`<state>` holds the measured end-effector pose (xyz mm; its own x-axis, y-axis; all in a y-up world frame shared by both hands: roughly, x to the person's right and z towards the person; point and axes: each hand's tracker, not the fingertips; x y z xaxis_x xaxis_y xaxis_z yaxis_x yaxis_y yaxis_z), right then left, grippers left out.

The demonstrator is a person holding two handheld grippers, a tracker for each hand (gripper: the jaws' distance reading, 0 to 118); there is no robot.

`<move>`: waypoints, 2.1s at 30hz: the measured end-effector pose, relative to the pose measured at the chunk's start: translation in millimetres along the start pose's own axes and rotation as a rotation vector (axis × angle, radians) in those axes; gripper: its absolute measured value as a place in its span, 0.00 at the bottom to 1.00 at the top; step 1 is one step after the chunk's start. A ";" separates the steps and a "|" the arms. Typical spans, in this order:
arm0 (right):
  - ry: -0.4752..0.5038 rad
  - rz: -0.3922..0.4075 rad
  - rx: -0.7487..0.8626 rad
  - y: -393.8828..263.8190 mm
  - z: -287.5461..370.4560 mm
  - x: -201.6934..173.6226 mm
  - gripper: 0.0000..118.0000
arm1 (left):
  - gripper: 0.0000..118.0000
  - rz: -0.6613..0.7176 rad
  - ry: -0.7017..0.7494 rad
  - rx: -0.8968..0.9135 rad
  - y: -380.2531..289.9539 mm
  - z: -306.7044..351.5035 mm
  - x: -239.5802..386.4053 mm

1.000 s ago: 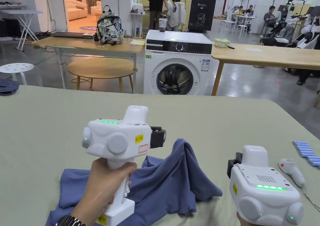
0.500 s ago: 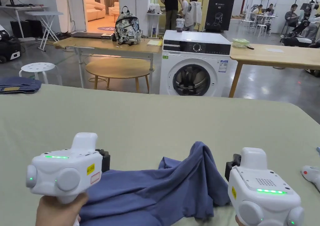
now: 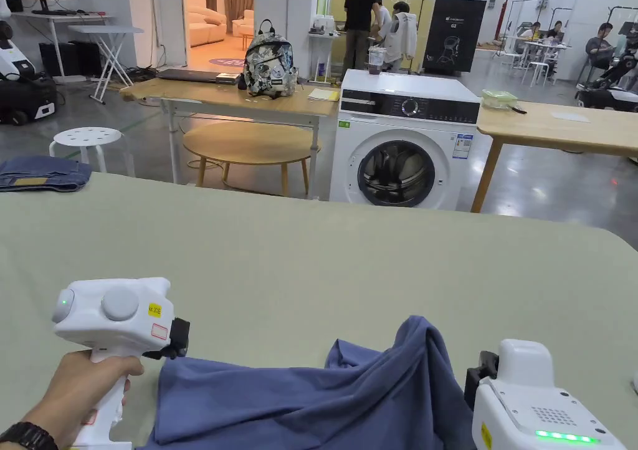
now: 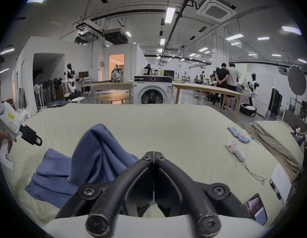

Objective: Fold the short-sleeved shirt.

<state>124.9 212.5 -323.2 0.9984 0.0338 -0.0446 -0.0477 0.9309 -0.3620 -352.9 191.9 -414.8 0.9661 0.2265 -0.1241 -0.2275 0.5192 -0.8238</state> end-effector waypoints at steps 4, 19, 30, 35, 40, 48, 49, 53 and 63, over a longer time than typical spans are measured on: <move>-0.023 0.014 -0.017 -3.9 -7.1 8.1 0.00 | 0.47 0.010 0.057 -0.081 10.3 -34.8 -5.0; -0.058 -0.019 -0.103 -13.8 -18.2 32.2 0.00 | 0.00 -0.102 0.216 -0.110 -0.9 -68.7 16.4; 0.051 -0.176 -0.393 -4.7 -55.8 70.0 0.61 | 0.00 -0.101 0.145 0.031 -25.2 -3.0 24.3; 0.090 -0.297 -0.535 -9.3 -87.4 70.1 0.62 | 0.00 -0.102 0.127 0.064 -37.2 18.5 31.0; 0.096 -0.306 -0.710 -26.9 -115.8 55.5 0.57 | 0.00 -0.105 0.116 0.068 -46.7 26.7 33.6; 0.071 -0.221 -0.729 -50.3 -118.5 41.0 0.05 | 0.00 -0.101 0.122 0.049 -52.4 13.1 25.4; 0.072 -0.223 -0.724 -47.2 -105.8 33.1 0.04 | 0.00 -0.103 0.122 0.047 -53.2 12.7 25.0; 0.064 -0.209 -0.674 -39.4 -92.5 31.9 0.03 | 0.00 -0.105 0.126 0.048 -50.8 12.0 23.3; -0.071 -0.013 -0.357 29.9 -61.9 54.6 0.03 | 0.00 -0.121 0.146 0.162 -29.8 56.5 26.9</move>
<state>176.1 219.7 -394.1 0.9980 0.0595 0.0228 -0.0293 0.7466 -0.6646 -327.0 229.0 -362.3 0.9922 0.0398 -0.1185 -0.1149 0.6636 -0.7392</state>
